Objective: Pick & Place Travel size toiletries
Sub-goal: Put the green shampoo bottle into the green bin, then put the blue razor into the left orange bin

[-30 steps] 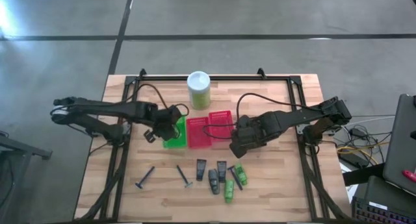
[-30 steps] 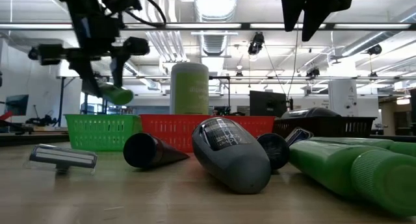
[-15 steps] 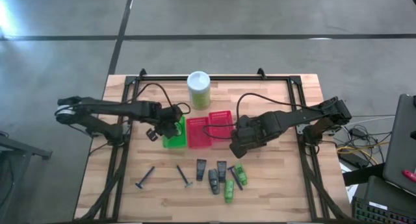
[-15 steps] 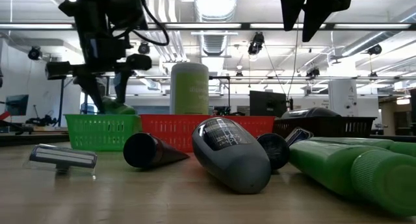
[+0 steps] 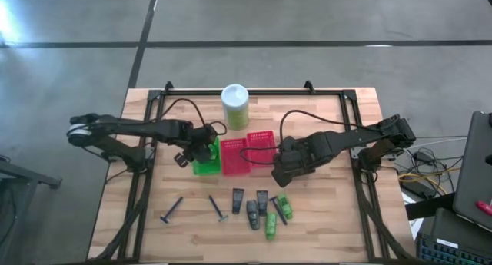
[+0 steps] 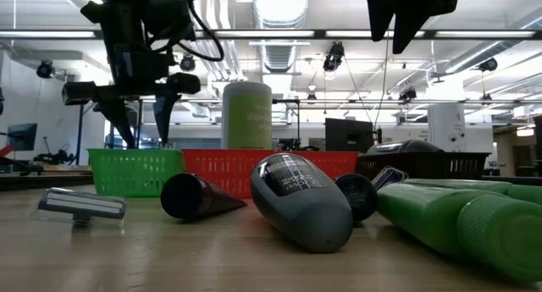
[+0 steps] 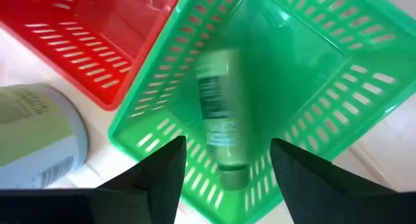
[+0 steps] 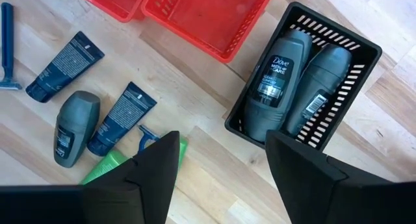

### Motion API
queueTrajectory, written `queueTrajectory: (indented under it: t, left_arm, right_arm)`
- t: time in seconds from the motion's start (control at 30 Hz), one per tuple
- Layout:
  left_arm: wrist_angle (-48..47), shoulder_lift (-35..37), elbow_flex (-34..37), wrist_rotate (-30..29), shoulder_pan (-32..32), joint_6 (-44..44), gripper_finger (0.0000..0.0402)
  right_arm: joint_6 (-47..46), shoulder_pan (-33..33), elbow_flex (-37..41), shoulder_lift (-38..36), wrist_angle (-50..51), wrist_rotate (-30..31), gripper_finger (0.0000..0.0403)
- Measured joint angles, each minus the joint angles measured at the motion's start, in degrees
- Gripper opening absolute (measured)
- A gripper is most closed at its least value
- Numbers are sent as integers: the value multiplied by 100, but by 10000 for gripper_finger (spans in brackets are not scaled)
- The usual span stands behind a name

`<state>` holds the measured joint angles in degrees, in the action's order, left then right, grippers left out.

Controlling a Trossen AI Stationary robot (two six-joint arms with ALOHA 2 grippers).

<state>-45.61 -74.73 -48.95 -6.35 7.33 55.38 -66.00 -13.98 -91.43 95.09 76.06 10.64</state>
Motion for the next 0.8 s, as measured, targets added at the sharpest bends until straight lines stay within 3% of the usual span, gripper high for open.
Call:
queueTrajectory:
  t: [0.23, 0.37, 0.5, 0.7, 0.8]
  left_arm:
    - [-157, 330, -95, -622, -148, -693, 237]
    - [-284, 748, -399, -195, -658, -1191, 238]
    - [-290, 955, -449, 16, -1556, -1307, 238]
    - [-70, 578, -417, 522, -2679, -2797, 238]
    - [537, 261, -310, 716, -2952, -2963, 235]
  right_arm:
    - [22, 0, -1, 0, 8, 1, 226]
    - [73, 2, -1, 0, 17, 0, 238]
    - [182, 2, -1, 0, 18, 0, 249]
    - [292, 2, -1, 0, 15, -1, 259]
    - [342, 2, -1, 0, 7, -1, 262]
